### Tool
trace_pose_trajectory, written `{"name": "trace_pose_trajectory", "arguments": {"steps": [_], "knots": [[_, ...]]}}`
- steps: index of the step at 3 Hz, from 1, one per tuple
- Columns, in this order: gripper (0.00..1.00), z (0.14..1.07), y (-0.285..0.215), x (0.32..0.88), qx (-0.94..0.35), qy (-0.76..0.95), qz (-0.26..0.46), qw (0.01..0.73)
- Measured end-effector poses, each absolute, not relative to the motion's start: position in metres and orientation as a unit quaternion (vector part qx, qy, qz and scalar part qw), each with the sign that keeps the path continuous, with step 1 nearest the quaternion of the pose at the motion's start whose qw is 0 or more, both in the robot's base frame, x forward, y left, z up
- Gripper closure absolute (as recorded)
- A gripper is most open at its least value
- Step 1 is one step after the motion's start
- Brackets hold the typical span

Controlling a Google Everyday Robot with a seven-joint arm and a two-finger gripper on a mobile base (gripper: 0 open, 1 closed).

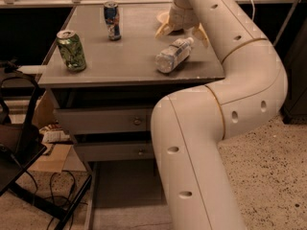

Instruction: Place blue plastic bottle into bottom drawer

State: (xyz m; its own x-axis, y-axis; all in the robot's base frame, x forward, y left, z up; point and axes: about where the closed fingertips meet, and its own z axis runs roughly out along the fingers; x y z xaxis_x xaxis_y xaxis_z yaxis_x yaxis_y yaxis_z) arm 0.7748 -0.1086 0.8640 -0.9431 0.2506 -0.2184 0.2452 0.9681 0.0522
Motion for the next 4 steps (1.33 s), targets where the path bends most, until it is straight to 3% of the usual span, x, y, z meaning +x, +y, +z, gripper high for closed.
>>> {"name": "trace_pose_trajectory", "arguments": {"steps": [2,4], "knots": [[0.49,0.822,-0.106,0.775,0.148,0.985,0.058,0.071],[0.96,0.822,-0.106,0.775,0.148,0.985,0.058,0.071]]}}
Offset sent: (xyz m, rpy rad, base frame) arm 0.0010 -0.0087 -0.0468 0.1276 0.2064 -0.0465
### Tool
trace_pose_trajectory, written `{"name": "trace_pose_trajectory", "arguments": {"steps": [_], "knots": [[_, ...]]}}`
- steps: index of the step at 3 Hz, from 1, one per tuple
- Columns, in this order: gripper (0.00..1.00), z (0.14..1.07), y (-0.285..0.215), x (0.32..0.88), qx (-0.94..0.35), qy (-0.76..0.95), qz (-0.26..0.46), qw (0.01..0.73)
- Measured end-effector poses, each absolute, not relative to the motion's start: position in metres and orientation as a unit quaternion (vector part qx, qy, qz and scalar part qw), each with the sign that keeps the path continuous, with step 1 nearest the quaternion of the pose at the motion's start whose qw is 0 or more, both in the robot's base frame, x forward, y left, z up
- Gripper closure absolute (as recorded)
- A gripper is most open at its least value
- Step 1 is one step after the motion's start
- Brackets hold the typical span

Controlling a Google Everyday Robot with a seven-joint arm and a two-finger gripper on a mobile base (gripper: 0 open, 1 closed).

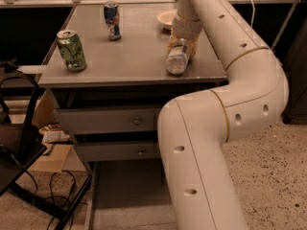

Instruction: Place blue plastic bottle into bottom drawer

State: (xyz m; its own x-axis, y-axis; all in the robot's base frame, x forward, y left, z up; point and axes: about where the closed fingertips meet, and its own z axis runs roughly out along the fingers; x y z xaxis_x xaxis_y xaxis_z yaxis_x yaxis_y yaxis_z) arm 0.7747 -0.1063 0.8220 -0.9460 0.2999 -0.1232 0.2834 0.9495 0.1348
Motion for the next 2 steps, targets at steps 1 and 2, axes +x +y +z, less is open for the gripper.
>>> {"name": "trace_pose_trajectory", "arguments": {"steps": [1,2], "knots": [[1.00,0.8235,-0.1077,0.7758,0.150,0.984,0.061,0.075],[1.00,0.8244,-0.1077,0.7757,0.150,0.984,0.061,0.075]]}}
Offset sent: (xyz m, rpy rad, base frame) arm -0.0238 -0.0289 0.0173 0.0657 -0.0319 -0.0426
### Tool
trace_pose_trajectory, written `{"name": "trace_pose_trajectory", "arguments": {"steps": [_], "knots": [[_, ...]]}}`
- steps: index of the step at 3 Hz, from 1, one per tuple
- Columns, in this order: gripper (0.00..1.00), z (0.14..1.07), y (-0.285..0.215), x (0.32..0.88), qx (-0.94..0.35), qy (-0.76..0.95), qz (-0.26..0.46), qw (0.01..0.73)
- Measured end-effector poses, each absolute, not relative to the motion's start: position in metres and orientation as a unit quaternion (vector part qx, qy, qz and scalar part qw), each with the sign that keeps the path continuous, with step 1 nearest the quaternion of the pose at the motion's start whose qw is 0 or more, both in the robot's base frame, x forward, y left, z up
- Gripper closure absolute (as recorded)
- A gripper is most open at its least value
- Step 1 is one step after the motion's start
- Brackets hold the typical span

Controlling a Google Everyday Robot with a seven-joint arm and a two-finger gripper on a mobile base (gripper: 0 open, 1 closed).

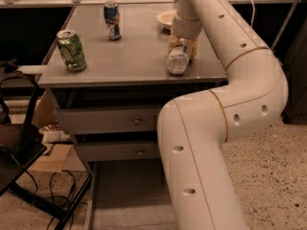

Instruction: Place blue plastic bottle into bottom drawer

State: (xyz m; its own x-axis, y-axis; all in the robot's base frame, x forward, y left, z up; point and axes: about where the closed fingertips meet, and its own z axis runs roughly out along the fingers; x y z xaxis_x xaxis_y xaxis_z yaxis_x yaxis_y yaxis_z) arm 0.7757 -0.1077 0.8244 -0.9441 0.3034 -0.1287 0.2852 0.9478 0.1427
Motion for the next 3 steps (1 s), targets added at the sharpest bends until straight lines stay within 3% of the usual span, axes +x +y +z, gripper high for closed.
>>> {"name": "trace_pose_trajectory", "arguments": {"steps": [3], "knots": [[1.00,0.877,-0.201,0.699,0.157,0.975,0.119,0.101]]}}
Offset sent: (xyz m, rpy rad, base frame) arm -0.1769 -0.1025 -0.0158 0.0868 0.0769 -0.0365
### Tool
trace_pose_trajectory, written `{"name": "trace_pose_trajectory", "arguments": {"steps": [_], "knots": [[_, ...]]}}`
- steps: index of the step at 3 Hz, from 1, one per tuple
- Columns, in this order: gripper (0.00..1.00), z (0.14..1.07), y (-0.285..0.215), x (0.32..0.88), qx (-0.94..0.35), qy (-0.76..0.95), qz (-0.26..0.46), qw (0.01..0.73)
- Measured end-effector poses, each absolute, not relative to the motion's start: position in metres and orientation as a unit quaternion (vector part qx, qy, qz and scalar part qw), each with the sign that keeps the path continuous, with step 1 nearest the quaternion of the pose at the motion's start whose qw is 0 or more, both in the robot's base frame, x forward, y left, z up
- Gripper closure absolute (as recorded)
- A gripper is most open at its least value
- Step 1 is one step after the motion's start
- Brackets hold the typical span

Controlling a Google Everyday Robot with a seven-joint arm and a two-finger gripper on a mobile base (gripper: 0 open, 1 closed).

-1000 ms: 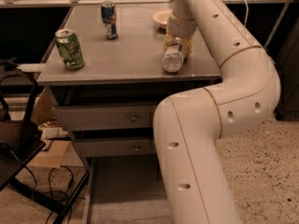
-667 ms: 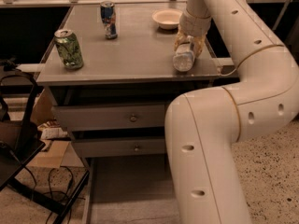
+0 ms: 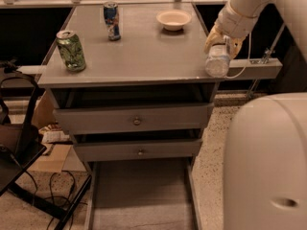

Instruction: Place blue plastic bottle into bottom drawer

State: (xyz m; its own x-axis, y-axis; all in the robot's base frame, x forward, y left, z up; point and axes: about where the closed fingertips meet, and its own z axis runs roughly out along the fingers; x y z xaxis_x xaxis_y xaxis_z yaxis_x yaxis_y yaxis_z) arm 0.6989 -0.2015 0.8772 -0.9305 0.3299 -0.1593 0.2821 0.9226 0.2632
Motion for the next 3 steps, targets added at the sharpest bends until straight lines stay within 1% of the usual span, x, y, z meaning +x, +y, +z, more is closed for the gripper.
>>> {"name": "trace_pose_trajectory", "arguments": {"steps": [1,2,3], "knots": [[1.00,0.915,-0.232,0.656,0.162,0.961,0.158,0.161],[1.00,0.965,-0.247,0.603,0.155,0.937,0.191,0.247],[1.00,0.982,-0.215,0.554,0.125,0.913,0.249,0.297]]}}
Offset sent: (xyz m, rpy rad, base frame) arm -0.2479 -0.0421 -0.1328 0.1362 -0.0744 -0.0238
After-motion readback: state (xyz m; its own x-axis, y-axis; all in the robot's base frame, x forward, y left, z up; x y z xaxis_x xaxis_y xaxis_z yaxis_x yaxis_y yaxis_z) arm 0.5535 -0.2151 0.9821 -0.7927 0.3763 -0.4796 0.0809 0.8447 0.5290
